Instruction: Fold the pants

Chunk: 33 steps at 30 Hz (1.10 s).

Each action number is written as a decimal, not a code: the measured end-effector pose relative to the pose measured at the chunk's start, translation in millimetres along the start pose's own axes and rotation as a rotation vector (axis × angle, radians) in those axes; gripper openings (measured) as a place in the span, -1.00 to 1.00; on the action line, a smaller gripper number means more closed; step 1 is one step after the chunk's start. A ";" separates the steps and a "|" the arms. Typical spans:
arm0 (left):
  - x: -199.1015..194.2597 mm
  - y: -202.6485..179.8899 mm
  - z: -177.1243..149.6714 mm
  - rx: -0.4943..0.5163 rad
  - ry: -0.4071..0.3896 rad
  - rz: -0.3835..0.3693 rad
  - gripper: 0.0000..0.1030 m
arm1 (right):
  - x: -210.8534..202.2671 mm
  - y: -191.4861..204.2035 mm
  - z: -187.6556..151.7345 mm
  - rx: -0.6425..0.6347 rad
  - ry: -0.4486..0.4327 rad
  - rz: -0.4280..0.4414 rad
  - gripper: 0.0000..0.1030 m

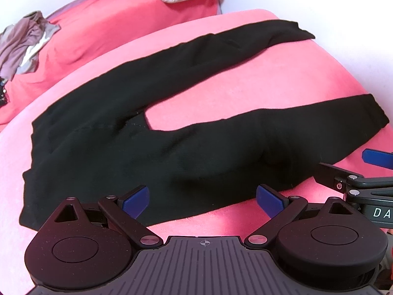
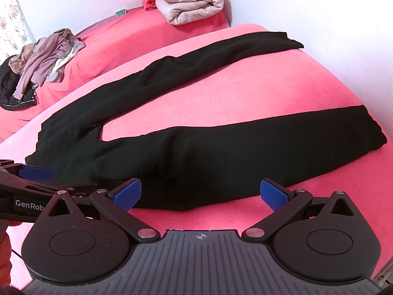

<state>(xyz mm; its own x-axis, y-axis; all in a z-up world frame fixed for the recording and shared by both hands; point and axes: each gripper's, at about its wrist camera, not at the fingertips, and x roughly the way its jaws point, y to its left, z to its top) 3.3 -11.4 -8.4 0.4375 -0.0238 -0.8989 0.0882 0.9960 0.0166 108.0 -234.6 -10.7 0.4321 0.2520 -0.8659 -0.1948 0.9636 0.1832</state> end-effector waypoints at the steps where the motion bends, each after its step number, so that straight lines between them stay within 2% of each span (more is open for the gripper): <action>1: 0.9 -0.3 -0.2 0.002 -0.004 0.004 1.00 | 0.0 -0.3 0.1 0.001 0.001 0.001 1.00; 9: 13.7 9.1 -6.3 -0.031 0.031 0.018 1.00 | 2.7 -8.1 -2.3 0.025 0.016 0.007 1.00; 14: 19.8 42.3 -23.5 -0.152 0.084 0.003 1.00 | 7.4 -22.4 -9.5 0.059 0.042 0.012 0.99; 16: 21.3 60.9 -32.4 -0.223 0.129 0.020 1.00 | 9.8 -29.7 -12.4 0.084 0.047 0.019 0.97; 18: 22.6 82.2 -40.9 -0.320 0.141 -0.007 1.00 | 13.6 -38.1 -14.7 0.123 0.051 0.042 0.85; 20: 22.8 107.2 -53.4 -0.446 0.145 -0.041 1.00 | 19.9 -47.3 -16.4 0.174 0.059 0.070 0.67; 22: 23.8 131.5 -67.1 -0.579 0.150 -0.061 1.00 | 27.1 -57.1 -17.1 0.225 0.067 0.086 0.30; 24: 27.3 152.5 -79.5 -0.680 0.145 -0.067 1.00 | 32.2 -66.4 -17.6 0.270 0.065 0.091 0.17; 25: 29.7 157.0 -79.0 -0.742 0.173 -0.089 1.00 | 34.0 -71.6 -17.7 0.291 0.059 0.084 0.16; 28: 34.2 175.2 -93.3 -0.860 0.184 -0.093 1.00 | 36.6 -90.4 -16.3 0.384 0.034 0.084 0.16; 33: 31.3 185.6 -105.1 -1.001 0.135 -0.140 1.00 | 44.8 -114.9 -16.9 0.548 0.015 0.107 0.17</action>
<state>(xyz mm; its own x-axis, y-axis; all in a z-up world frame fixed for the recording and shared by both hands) -60.7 181.9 -79.4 0.3704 -0.1977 -0.9076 -0.6849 0.6019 -0.4106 134.8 -335.5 -78.4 0.4219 0.3537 -0.8348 0.2514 0.8390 0.4826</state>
